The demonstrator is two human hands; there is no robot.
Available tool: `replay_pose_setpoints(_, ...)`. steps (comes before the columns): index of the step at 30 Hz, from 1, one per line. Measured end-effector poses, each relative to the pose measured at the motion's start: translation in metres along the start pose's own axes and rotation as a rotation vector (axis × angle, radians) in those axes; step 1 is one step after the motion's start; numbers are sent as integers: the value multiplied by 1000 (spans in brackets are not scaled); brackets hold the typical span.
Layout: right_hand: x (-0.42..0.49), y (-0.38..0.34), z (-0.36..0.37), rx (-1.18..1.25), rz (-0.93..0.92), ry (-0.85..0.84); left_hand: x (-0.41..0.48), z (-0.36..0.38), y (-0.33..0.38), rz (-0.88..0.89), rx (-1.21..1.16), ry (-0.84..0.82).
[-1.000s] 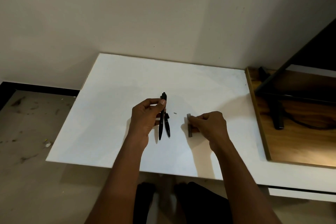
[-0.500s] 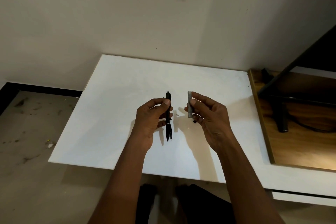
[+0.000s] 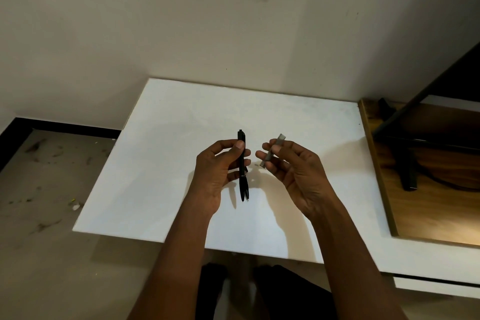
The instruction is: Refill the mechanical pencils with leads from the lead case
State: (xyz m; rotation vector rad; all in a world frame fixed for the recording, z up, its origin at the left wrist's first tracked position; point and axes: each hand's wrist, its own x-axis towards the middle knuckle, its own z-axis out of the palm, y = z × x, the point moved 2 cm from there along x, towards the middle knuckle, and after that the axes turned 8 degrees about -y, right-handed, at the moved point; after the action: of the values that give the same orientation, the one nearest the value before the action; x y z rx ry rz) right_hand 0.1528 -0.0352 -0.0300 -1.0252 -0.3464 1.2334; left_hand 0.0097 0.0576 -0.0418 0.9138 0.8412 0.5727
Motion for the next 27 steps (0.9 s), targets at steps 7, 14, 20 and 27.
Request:
replay_pose_setpoints(7, -1, 2, -5, -93, -23, 31, 1, 1, -2, -16, 17, 8)
replay_pose_setpoints(14, 6, 7, -3, -149, -10, 61, 4, 0, -4, -34, 20, 13)
replay_pose_setpoints(20, 9, 13, -4, -201, 5, 100, 3, 2, -4, -32, 8, 15)
replay_pose_setpoints(27, 6, 13, -3, -215, 71, 67, 2, 2, -3, -28, -50, 46)
